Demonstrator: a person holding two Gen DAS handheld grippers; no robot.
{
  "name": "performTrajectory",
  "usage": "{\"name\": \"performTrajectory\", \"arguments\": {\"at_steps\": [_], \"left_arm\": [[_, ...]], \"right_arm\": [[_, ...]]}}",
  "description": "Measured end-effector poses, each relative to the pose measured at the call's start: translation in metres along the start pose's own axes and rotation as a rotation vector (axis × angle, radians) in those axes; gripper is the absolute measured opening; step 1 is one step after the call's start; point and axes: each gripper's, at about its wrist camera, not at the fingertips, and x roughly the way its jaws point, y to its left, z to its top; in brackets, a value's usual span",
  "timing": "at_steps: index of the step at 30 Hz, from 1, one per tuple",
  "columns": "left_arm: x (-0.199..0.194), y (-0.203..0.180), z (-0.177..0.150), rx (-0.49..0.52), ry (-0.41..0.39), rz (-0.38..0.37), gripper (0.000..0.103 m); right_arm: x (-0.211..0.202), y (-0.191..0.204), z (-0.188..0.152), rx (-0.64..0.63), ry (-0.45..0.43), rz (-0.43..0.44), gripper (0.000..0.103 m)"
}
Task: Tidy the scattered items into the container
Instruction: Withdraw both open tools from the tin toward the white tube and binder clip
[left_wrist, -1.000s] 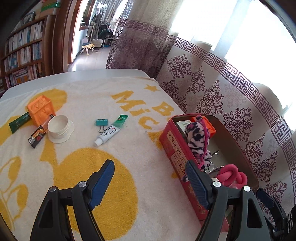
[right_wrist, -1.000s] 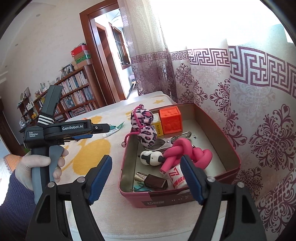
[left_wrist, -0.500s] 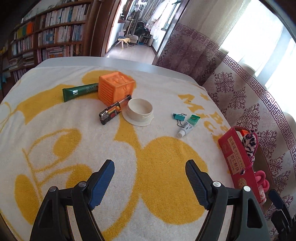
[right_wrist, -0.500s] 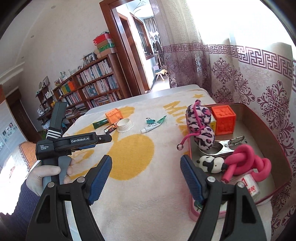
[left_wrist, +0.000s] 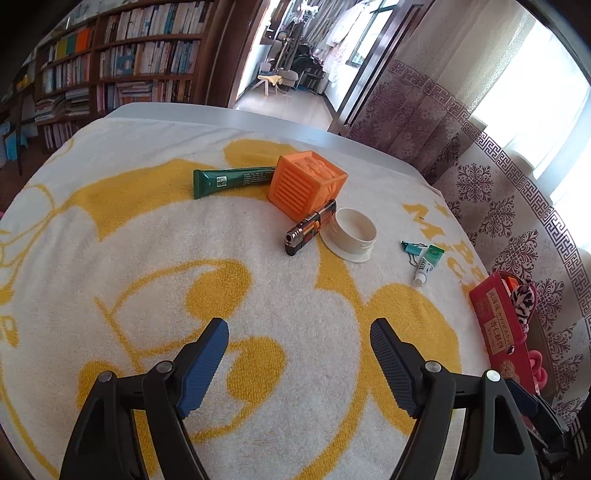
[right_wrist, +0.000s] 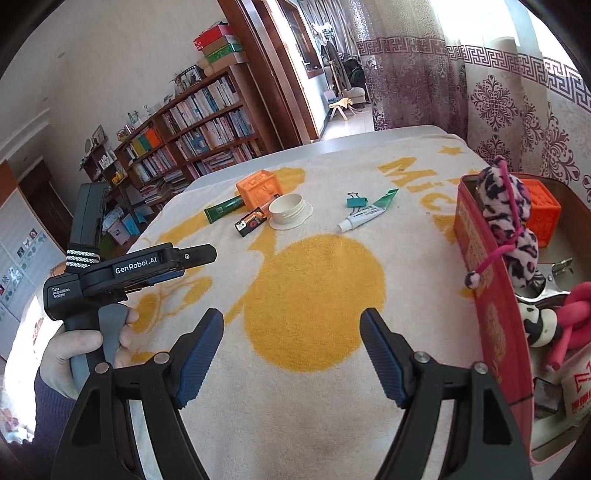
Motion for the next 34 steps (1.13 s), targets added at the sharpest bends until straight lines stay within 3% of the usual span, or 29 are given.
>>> {"name": "performTrajectory", "arguments": {"at_steps": [10, 20, 22, 26, 32, 34], "left_arm": [[0.006, 0.021, -0.004, -0.045, 0.021, -0.029, 0.081], [0.007, 0.023, -0.01, -0.054, 0.031, -0.061, 0.081], [0.007, 0.025, -0.01, -0.059, 0.031, -0.069, 0.081], [0.006, 0.027, -0.009, -0.072, 0.032, -0.082, 0.081], [0.007, 0.028, -0.009, -0.076, 0.031, -0.089, 0.081], [0.007, 0.027, -0.009, -0.074, 0.028, -0.088, 0.081]], "right_arm": [[0.051, -0.023, 0.033, 0.123, 0.093, -0.054, 0.08], [0.11, -0.041, 0.078, 0.162, 0.12, -0.233, 0.079], [0.122, -0.043, 0.086, 0.144, 0.124, -0.3, 0.069], [0.138, -0.045, 0.097, 0.105, 0.13, -0.383, 0.061], [0.137, -0.039, 0.09, 0.008, 0.125, -0.449, 0.045], [0.132, -0.038, 0.086, -0.004, 0.124, -0.446, 0.036]]}}
